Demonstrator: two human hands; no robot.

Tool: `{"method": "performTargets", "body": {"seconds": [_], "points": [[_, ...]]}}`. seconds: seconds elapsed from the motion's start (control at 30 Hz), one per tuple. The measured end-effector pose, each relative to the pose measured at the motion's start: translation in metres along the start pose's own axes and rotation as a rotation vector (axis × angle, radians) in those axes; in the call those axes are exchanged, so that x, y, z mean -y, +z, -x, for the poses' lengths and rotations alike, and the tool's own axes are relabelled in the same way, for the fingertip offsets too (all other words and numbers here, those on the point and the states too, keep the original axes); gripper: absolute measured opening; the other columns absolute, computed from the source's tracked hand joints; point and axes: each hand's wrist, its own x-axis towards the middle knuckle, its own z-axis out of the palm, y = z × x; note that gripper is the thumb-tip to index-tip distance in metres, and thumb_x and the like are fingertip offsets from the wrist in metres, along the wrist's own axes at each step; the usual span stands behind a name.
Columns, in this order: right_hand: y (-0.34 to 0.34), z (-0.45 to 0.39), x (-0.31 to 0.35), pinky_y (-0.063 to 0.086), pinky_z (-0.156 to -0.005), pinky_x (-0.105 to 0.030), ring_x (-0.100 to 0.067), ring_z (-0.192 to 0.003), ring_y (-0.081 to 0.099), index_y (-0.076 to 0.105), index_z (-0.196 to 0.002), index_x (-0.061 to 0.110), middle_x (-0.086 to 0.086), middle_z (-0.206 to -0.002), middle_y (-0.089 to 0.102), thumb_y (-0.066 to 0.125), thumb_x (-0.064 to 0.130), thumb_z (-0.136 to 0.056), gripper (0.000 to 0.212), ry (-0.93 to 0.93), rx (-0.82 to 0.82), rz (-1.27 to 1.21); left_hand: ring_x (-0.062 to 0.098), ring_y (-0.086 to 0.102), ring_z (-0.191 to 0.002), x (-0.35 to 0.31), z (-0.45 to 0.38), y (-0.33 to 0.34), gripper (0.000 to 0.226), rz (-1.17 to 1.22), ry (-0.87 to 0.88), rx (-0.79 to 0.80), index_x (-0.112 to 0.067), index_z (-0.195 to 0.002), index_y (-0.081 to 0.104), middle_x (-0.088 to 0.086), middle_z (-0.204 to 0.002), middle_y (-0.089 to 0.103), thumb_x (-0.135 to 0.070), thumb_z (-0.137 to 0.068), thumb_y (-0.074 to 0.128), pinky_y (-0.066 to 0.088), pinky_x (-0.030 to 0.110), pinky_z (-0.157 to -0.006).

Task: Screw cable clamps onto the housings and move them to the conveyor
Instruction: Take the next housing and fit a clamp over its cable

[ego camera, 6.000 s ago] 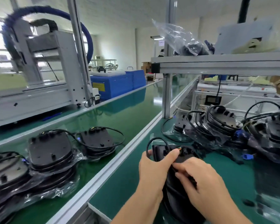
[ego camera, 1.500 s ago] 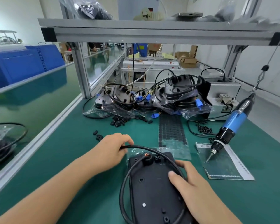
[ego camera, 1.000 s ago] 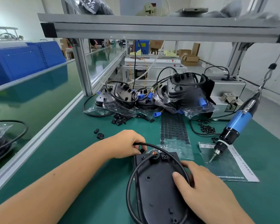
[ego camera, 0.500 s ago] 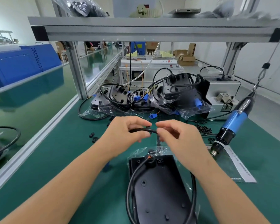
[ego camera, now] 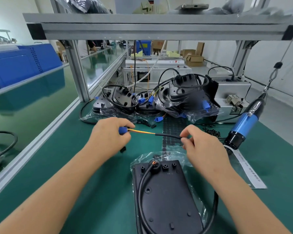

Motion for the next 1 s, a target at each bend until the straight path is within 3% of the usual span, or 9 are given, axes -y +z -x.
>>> {"method": "performTargets", "body": {"seconds": [0.1,0.27,0.47,0.53,0.6,0.7,0.77,0.83,1.0], "points": [[0.009,0.000,-0.003,0.051,-0.073,-0.036,-0.020,-0.077,0.060,0.051,-0.093,0.030,0.008,-0.077,0.066,0.051,0.023,-0.094,0.007,0.025,0.060,-0.026,0.017,0.050,-0.062,-0.001,0.004,0.010,0.019,-0.060,0.052,0.073,-0.029,-0.077,0.069,-0.011,-0.059,0.053,-0.012,-0.070,0.063,0.044,0.024,-0.065],[0.002,0.000,-0.023,0.052,-0.065,-0.038,-0.020,-0.064,0.061,0.049,-0.092,0.033,0.002,-0.068,0.065,0.050,0.018,-0.094,0.016,0.143,-0.107,-0.116,0.015,0.060,-0.073,0.027,0.000,0.016,0.014,-0.170,-0.102,0.319,-0.024,-0.077,0.071,-0.011,-0.064,0.061,-0.011,-0.077,0.066,0.047,0.022,-0.071],[-0.006,0.003,-0.019,0.044,-0.083,-0.030,-0.020,-0.101,0.056,0.065,-0.107,0.023,0.001,-0.109,0.063,0.049,0.026,-0.097,0.019,0.109,0.019,0.112,0.016,0.073,-0.074,0.027,0.013,0.005,0.022,0.751,-0.210,0.378,-0.016,-0.093,0.074,0.010,-0.081,0.076,0.003,-0.086,0.066,0.047,0.014,-0.054],[-0.015,0.023,0.006,0.044,-0.082,-0.029,-0.011,-0.097,0.055,0.065,-0.098,0.032,0.013,-0.098,0.063,0.047,0.037,-0.095,0.019,-0.072,-0.038,0.002,0.017,0.072,-0.071,0.019,0.020,0.004,0.020,0.863,-0.239,0.361,-0.014,-0.090,0.075,0.013,-0.082,0.075,0.001,-0.088,0.063,0.047,0.014,-0.053],[-0.026,0.050,0.040,0.046,-0.074,-0.025,0.001,-0.081,0.054,0.058,-0.103,0.042,0.016,-0.087,0.062,0.038,0.062,-0.087,0.032,-0.270,0.182,-0.138,0.017,0.072,-0.072,0.012,0.025,0.005,0.018,0.956,-0.266,0.385,-0.013,-0.087,0.076,0.015,-0.086,0.075,-0.001,-0.087,0.063,0.049,0.015,-0.056],[-0.023,0.082,0.074,0.039,-0.077,-0.030,-0.007,-0.096,0.054,0.035,-0.121,0.058,0.009,-0.098,0.051,0.023,0.083,-0.078,0.051,-0.487,0.526,-0.005,0.017,0.071,-0.075,0.004,0.031,0.007,0.018,1.063,-0.287,0.425,-0.008,-0.089,0.077,0.016,-0.089,0.074,0.000,-0.086,0.062,0.052,0.016,-0.061],[-0.017,0.088,0.078,0.032,-0.074,-0.031,-0.016,-0.099,0.051,0.043,-0.115,0.048,0.008,-0.098,0.042,0.037,0.076,-0.083,0.043,-0.538,0.552,0.022,0.016,0.069,-0.072,0.001,0.033,0.007,0.020,1.114,-0.314,0.426,-0.007,-0.091,0.077,0.016,-0.087,0.074,0.002,-0.086,0.060,0.052,0.017,-0.061],[-0.019,0.083,0.074,0.035,-0.074,-0.026,-0.008,-0.093,0.051,0.049,-0.103,0.041,0.010,-0.098,0.047,0.053,0.063,-0.082,0.031,-0.451,0.527,-0.060,0.014,0.067,-0.068,-0.002,0.034,0.007,0.021,1.156,-0.337,0.432,-0.008,-0.093,0.078,0.016,-0.085,0.073,0.001,-0.085,0.061,0.051,0.017,-0.060],[-0.033,0.066,0.056,0.048,-0.080,-0.018,0.005,-0.083,0.057,0.039,-0.109,0.049,0.028,-0.097,0.064,0.057,0.039,-0.083,0.033,-0.293,0.594,-0.242,0.017,0.064,-0.058,-0.010,0.033,0.004,0.024,1.223,-0.423,0.468,-0.009,-0.085,0.074,0.018,-0.079,0.071,0.002,-0.063,0.076,0.050,0.019,-0.054]]}}
